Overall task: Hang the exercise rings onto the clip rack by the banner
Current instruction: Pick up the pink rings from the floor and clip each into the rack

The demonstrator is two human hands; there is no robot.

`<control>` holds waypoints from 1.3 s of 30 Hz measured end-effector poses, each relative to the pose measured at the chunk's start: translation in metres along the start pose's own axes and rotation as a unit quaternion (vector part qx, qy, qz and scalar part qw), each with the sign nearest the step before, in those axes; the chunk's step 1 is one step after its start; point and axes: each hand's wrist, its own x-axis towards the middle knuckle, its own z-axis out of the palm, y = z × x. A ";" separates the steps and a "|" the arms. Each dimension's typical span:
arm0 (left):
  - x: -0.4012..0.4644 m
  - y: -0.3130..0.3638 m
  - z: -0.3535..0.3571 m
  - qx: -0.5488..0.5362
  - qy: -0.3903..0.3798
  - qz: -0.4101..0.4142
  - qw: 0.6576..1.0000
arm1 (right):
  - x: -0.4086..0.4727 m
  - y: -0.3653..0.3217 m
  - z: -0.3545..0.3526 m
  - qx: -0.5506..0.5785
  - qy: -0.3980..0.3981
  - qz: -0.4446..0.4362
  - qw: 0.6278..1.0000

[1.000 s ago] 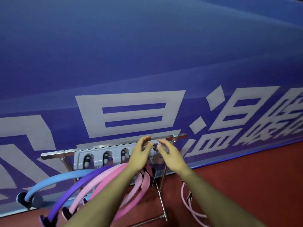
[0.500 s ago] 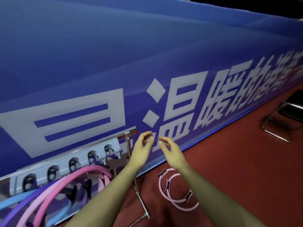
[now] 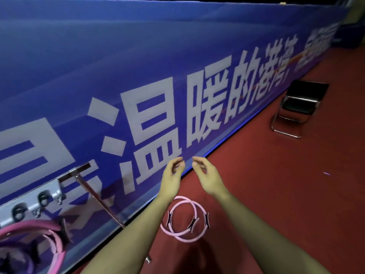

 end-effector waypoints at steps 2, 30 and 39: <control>0.005 0.006 0.028 0.003 -0.008 -0.004 1.000 | 0.003 0.009 -0.027 0.005 0.014 0.005 1.000; 0.244 -0.047 0.078 -0.081 0.050 -0.042 0.995 | 0.232 0.087 -0.033 -0.054 -0.039 0.067 0.996; 0.259 -0.090 0.040 -0.051 0.130 -0.101 0.985 | 0.274 0.130 0.022 -0.053 -0.148 0.080 0.984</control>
